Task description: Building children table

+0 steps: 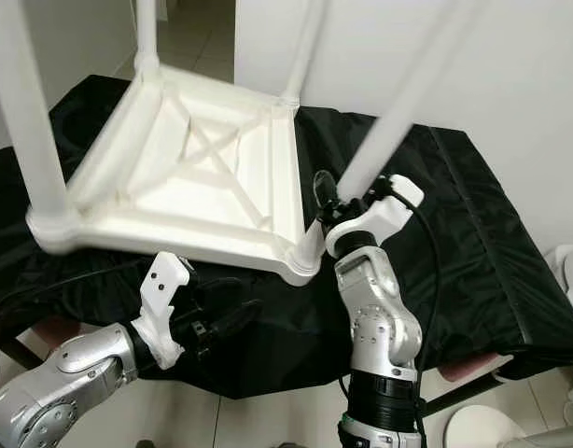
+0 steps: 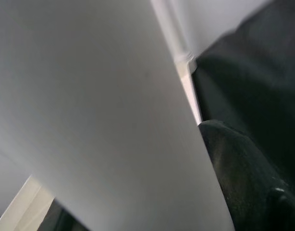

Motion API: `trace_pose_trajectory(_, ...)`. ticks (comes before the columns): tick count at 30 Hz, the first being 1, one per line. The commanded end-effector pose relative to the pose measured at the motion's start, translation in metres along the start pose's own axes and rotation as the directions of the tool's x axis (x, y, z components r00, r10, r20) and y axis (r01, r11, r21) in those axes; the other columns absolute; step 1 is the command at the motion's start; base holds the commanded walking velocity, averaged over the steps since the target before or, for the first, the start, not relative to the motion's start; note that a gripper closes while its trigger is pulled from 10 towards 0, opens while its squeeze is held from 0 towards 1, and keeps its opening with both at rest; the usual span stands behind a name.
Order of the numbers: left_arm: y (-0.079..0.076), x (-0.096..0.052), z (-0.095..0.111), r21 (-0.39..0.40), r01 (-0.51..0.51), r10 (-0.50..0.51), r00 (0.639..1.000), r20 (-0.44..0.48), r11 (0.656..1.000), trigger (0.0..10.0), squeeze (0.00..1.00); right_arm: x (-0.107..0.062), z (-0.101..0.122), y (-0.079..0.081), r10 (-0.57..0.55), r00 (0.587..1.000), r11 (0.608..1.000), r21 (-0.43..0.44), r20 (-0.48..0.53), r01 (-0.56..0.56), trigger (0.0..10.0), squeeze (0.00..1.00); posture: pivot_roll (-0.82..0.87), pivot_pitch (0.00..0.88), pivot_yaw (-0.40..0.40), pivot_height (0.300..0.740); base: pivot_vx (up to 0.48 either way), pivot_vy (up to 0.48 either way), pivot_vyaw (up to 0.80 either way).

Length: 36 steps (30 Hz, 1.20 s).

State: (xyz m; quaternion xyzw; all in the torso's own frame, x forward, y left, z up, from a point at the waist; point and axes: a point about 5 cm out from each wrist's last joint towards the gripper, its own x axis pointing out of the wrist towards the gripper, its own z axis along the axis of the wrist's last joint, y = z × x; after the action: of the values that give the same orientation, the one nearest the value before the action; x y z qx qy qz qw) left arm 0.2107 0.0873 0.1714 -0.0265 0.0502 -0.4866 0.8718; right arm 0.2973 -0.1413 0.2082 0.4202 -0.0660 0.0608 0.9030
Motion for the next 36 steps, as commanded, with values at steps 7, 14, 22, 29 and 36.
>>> trace_pose_trajectory(7,-0.016,0.004,0.003,-0.001,0.167,-0.167,0.986,0.020,0.986,10.0,0.00,-0.017,-0.023,-0.036,-0.010,1.000,0.767,0.642,0.019,-0.005,10.0,0.00,0.04,0.121,-0.075,0.740,0.000,0.000,0.00)
trace_pose_trajectory(14,-0.015,0.005,0.003,-0.008,0.171,-0.170,0.985,0.022,0.985,10.0,0.00,-0.042,-0.058,-0.096,-0.136,0.988,0.702,0.697,-0.069,0.145,10.0,0.00,0.03,0.126,-0.058,0.740,0.000,0.000,0.00)
trace_pose_trajectory(22,-0.012,0.004,0.004,-0.006,0.170,-0.170,0.985,0.017,0.985,10.0,0.00,-0.036,-0.074,-0.101,-0.129,0.980,0.689,0.697,-0.154,0.200,10.0,0.00,0.03,0.130,-0.046,0.740,0.000,0.000,0.00)
trace_pose_trajectory(29,-0.012,0.002,0.004,-0.003,0.166,-0.166,0.986,0.013,0.986,10.0,0.00,-0.052,-0.069,-0.106,-0.091,0.990,0.681,0.719,-0.109,0.142,10.0,1.00,0.05,0.142,-0.052,0.740,0.000,0.000,0.00)
trace_pose_trajectory(36,-0.010,-0.006,0.004,-0.005,0.127,-0.127,0.992,0.000,0.992,10.0,0.00,-0.147,-0.049,-0.154,-0.130,0.990,0.683,0.719,-0.054,0.129,10.0,0.00,0.06,0.165,-0.047,0.740,0.000,0.000,0.00)
